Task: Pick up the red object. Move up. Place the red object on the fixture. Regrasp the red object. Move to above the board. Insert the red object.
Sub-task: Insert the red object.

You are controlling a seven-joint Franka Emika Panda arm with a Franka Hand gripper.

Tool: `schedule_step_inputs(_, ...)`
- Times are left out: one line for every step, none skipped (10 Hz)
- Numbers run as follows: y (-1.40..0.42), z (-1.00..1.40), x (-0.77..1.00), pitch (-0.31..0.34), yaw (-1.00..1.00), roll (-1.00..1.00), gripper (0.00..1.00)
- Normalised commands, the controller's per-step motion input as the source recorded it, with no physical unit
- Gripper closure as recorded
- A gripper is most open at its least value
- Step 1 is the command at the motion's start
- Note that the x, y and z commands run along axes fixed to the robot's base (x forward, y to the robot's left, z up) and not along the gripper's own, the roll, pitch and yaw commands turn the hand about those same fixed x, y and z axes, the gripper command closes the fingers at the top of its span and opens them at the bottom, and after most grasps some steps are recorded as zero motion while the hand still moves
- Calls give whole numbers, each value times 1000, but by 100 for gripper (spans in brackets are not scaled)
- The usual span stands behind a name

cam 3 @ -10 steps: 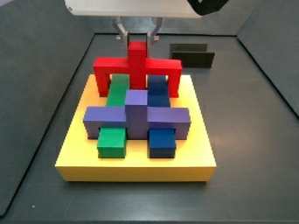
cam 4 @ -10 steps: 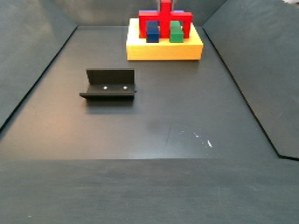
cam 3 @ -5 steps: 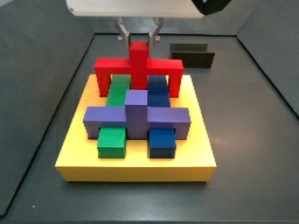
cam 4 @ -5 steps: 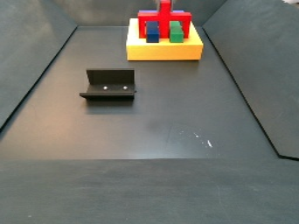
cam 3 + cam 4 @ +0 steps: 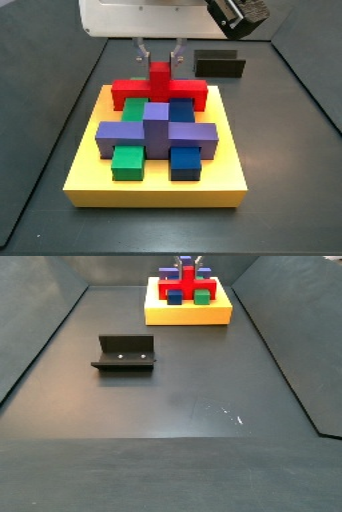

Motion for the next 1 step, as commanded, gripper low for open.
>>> schedule_step_inputs(0,0,0,0,0,0,100)
